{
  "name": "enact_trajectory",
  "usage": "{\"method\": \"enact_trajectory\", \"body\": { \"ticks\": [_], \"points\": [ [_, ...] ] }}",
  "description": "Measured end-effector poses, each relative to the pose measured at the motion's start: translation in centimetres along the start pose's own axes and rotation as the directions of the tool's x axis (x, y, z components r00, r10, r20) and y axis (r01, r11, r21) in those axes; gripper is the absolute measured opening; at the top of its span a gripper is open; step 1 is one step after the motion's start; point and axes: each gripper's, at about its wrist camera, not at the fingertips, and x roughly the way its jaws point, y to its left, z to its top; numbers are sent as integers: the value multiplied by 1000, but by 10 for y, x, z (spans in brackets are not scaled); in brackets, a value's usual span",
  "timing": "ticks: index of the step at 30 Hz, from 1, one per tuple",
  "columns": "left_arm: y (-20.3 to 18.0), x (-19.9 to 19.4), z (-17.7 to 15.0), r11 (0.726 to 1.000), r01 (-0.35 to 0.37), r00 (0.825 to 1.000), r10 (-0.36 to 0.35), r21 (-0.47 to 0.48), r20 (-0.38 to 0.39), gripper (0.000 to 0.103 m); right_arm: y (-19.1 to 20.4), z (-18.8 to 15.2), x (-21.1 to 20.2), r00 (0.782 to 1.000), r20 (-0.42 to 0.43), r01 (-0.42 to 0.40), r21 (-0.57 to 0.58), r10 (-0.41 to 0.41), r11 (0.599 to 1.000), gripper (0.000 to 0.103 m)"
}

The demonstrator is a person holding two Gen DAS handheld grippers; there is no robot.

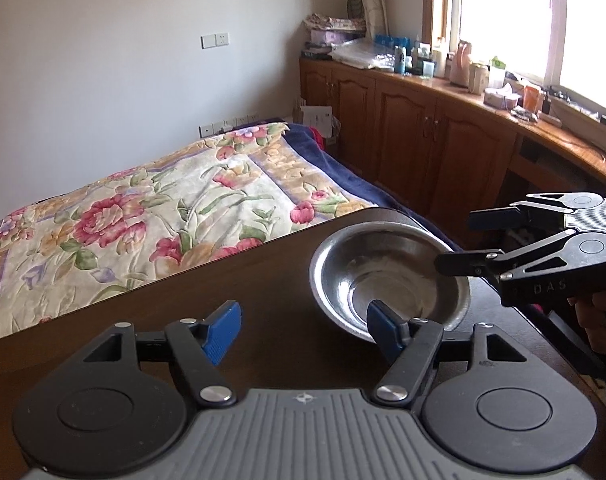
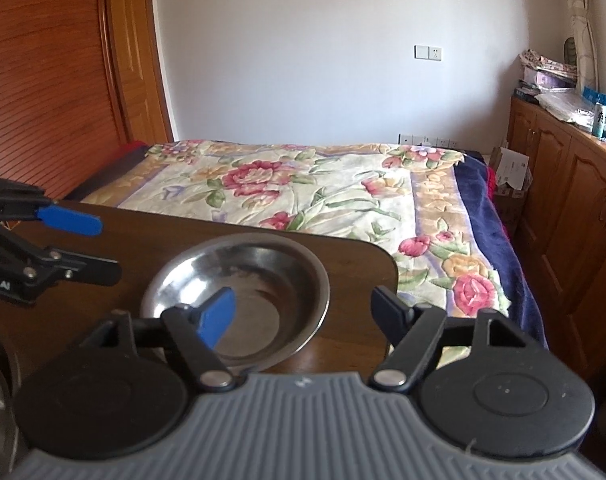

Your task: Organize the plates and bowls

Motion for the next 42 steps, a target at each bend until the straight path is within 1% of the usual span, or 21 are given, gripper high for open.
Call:
{"method": "enact_trajectory", "body": {
  "ticks": [1,3,5,7,10,12,14,18,20,21,23,28,32,33,34,39,42],
  "points": [
    [-1,4,2,1000,4,1000,-4,5,-10,94,0,-1,1,1000,-3,-2,1,2,1000,75],
    [-1,12,5,1000,17,1000,-17,6,-23,90,-1,-1,4,1000,-10,-9,8,9,1000,75],
    [-1,18,7,1000,24,999,-23,9,-38,82,-1,-1,7,1000,-19,-18,16,19,1000,75],
    [0,25,9,999,35,998,-34,9,-54,78,-2,-1,8,999,-21,-27,20,27,999,75],
    [1,34,9,1000,31,996,-30,7,-78,75,-2,-1,10,999,-27,-37,26,37,999,74],
    [3,39,9,999,35,995,-35,-2,-91,72,-1,-2,11,998,-34,-46,34,47,998,69],
    [5,42,9,999,44,994,-45,-13,-103,69,-2,-2,12,997,-43,-56,44,57,998,57],
    [4,45,10,998,67,991,-69,-21,-116,64,-1,-5,13,996,-56,-73,62,76,995,48],
    [1,46,11,997,79,989,-81,-21,-123,59,-1,-6,13,995,-62,-75,65,79,995,40],
    [0,46,11,996,83,988,-85,-22,-126,58,-1,-7,14,995,-65,-73,65,77,995,38],
    [-2,47,11,995,93,986,-95,-25,-134,52,-1,-8,14,995,-70,-70,69,75,995,29],
    [-1,51,11,994,103,982,-109,-44,-155,51,-4,-10,15,994,-74,-71,98,79,993,23],
    [-1,56,9,994,100,979,-106,-42,-172,51,-2,-12,16,994,-80,-73,95,80,993,21],
    [0,57,9,993,104,978,-111,-50,-177,50,-1,-12,16,994,-79,-72,92,80,993,21],
    [0,58,8,992,109,976,-117,-57,-181,47,0,-12,16,994,-79,-71,91,78,993,20],
    [-1,55,7,991,114,976,-124,-67,-177,45,-2,-12,14,996,-68,-55,111,63,992,16],
    [-3,48,10,991,120,978,-128,-57,-162,42,-4,-10,10,997,-60,-48,126,56,991,13]
  ]
}}
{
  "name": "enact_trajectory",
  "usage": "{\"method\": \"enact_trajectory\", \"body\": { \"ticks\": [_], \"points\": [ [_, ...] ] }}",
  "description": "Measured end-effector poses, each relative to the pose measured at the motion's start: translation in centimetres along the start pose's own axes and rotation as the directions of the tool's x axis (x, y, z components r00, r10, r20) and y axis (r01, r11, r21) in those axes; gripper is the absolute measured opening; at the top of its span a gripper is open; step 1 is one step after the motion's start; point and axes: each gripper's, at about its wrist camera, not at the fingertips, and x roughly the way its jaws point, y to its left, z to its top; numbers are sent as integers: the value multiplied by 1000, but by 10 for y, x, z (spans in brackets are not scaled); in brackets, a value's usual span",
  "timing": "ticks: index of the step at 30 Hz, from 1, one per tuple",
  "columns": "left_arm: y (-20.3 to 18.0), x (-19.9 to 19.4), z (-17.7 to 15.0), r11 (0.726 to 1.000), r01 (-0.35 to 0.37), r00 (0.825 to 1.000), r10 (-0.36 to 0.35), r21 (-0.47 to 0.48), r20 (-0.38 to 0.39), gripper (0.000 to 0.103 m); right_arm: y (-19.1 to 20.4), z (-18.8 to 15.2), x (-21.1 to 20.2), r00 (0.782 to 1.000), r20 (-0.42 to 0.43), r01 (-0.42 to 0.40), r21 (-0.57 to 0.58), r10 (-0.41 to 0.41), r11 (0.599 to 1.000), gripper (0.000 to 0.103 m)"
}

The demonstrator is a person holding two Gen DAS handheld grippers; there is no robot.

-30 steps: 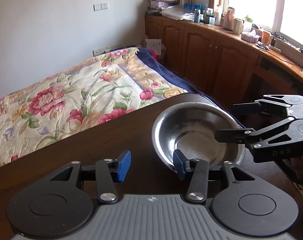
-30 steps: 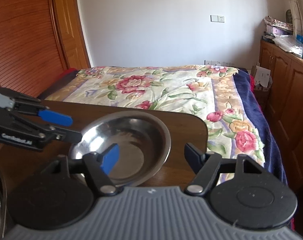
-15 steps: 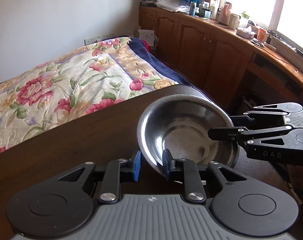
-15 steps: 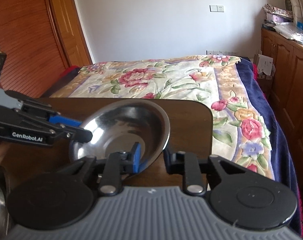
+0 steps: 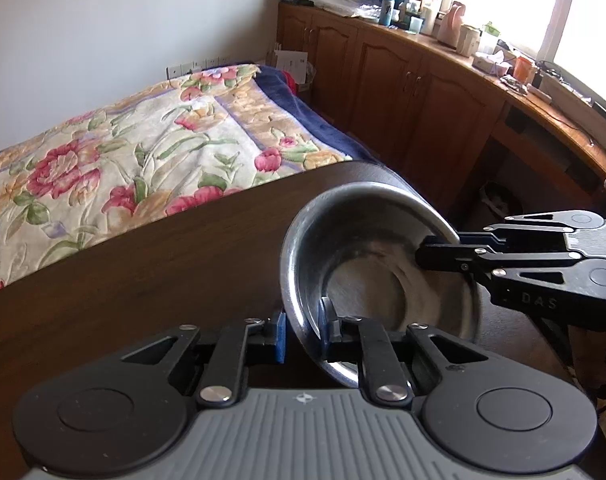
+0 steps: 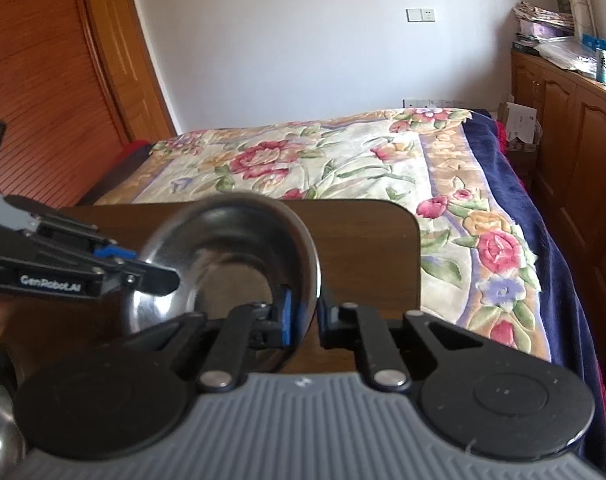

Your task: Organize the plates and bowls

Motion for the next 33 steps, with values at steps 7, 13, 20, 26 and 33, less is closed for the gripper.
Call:
{"method": "enact_trajectory", "body": {
  "ticks": [7,13,20,26,33],
  "points": [
    [-5,-24,-2,1000,18,999,-18,4,43,39,7,7,-17,999,38,9,5,-9,1000,12],
    [-8,-51,-4,1000,27,996,-27,8,87,39,18,14,-36,997,71,18,-18,-16,1000,12],
    [-9,-85,-10,999,28,990,-30,16,138,39,39,21,-58,994,109,28,-55,-22,998,12],
    [-10,-114,-16,999,30,983,-34,24,179,39,54,26,-75,990,142,35,-81,-23,996,12],
    [-10,-147,-32,999,43,973,-48,25,225,38,75,22,-97,984,174,48,-113,-27,992,12]
  ]
}}
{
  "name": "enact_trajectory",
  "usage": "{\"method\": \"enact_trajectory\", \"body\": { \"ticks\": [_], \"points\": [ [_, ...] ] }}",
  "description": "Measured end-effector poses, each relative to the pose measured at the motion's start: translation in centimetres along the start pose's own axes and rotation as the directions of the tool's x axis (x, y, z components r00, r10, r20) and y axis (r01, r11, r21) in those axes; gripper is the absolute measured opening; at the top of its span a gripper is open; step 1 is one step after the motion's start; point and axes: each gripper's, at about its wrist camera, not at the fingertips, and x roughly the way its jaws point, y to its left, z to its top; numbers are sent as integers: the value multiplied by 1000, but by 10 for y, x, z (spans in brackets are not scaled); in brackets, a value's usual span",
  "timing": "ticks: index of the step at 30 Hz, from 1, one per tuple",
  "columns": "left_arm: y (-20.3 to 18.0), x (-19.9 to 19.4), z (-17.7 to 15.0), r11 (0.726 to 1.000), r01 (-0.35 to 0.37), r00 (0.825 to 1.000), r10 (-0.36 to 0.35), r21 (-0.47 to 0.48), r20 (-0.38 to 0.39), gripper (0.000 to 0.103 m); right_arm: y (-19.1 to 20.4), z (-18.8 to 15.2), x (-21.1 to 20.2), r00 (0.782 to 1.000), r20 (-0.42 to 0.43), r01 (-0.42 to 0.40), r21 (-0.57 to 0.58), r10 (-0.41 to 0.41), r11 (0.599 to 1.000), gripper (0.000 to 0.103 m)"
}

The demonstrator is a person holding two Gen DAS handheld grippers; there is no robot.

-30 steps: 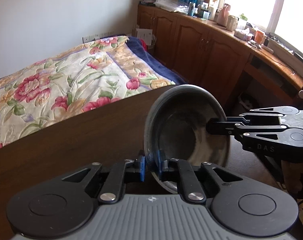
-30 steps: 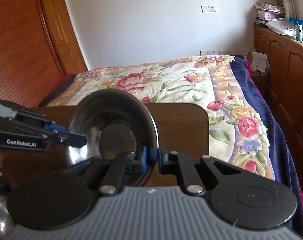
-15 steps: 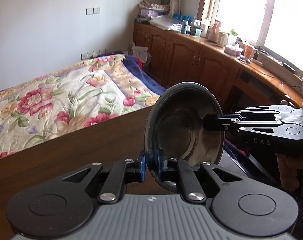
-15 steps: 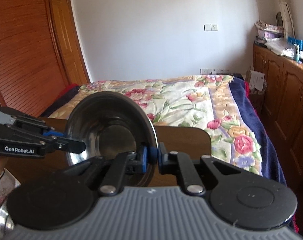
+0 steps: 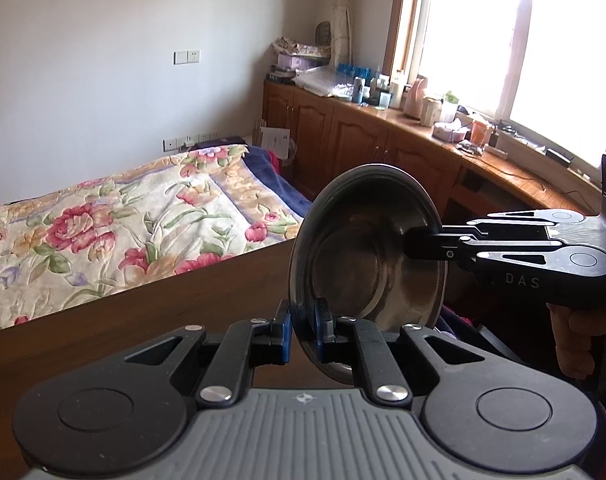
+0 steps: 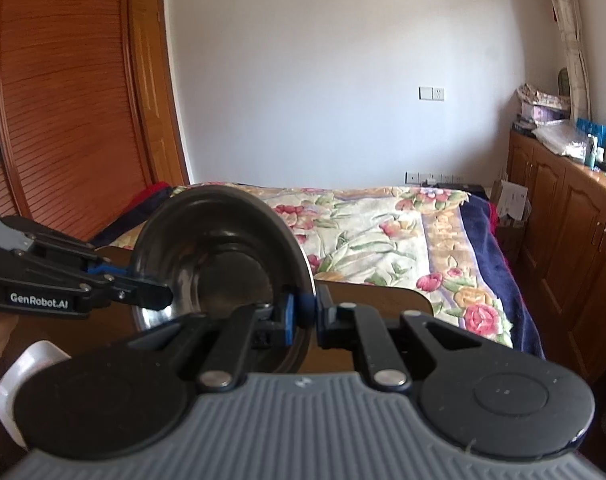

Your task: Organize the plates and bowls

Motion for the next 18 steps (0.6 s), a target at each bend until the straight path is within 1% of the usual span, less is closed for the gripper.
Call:
{"method": "enact_trajectory", "body": {
  "ticks": [7,18],
  "points": [
    [2,-28,-16,1000,-1,1000,1,4,28,38,22,-7,-14,1000,5,-6,-17,7,1000,12],
    [9,-58,-54,1000,-3,999,4,-18,36,38,54,-26,-26,999,-12,-30,-38,30,999,12]
  ]
}}
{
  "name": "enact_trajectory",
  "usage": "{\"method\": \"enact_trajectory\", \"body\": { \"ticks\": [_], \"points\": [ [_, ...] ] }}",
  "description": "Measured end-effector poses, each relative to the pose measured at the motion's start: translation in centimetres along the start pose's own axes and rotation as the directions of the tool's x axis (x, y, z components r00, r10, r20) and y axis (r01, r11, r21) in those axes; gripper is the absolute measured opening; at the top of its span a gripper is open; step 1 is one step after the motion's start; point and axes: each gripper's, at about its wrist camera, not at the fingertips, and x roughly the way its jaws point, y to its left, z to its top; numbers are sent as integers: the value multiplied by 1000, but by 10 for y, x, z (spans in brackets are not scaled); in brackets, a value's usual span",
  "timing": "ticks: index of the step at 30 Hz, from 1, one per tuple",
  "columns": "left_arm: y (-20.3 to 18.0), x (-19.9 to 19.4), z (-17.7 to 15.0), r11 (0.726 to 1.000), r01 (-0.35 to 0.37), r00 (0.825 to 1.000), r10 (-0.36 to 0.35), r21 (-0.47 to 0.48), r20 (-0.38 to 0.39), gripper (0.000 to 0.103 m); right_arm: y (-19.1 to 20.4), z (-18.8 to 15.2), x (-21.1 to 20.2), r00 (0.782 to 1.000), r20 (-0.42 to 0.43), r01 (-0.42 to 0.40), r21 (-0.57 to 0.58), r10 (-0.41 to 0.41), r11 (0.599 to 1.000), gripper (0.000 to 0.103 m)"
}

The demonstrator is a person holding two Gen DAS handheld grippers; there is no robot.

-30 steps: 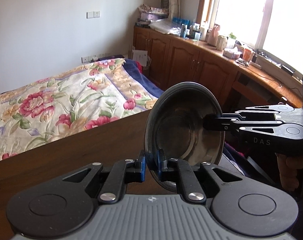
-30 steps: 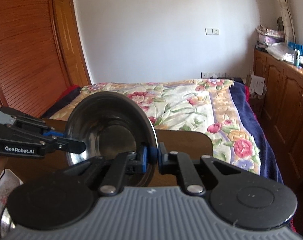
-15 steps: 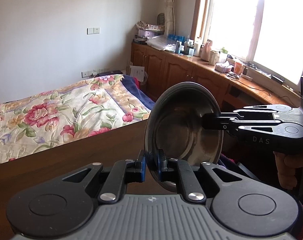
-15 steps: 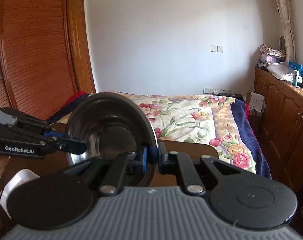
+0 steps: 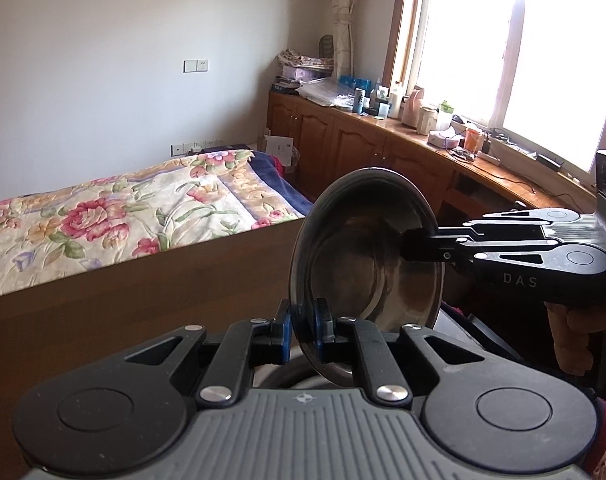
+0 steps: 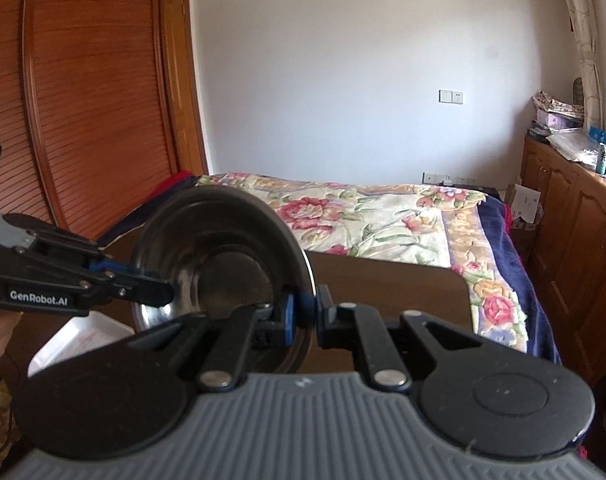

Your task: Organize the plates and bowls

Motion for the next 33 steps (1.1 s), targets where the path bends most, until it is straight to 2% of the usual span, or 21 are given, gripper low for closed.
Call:
{"method": "enact_trajectory", "body": {
  "ticks": [15,21,26,33],
  "points": [
    [2,-12,-65,996,0,999,-3,-88,-37,38,26,-45,-5,998,-56,-35,23,36,999,13],
    [-2,-13,-76,994,-29,999,25,-103,-41,38,28,-62,-5,998,-37,-50,55,52,997,13],
    [0,-9,-80,989,-48,999,44,-138,-31,38,22,-72,3,997,-17,-68,128,70,989,13],
    [3,-4,-82,987,-49,999,46,-152,-21,38,20,-77,8,998,-4,-67,150,68,986,13]
  ]
}}
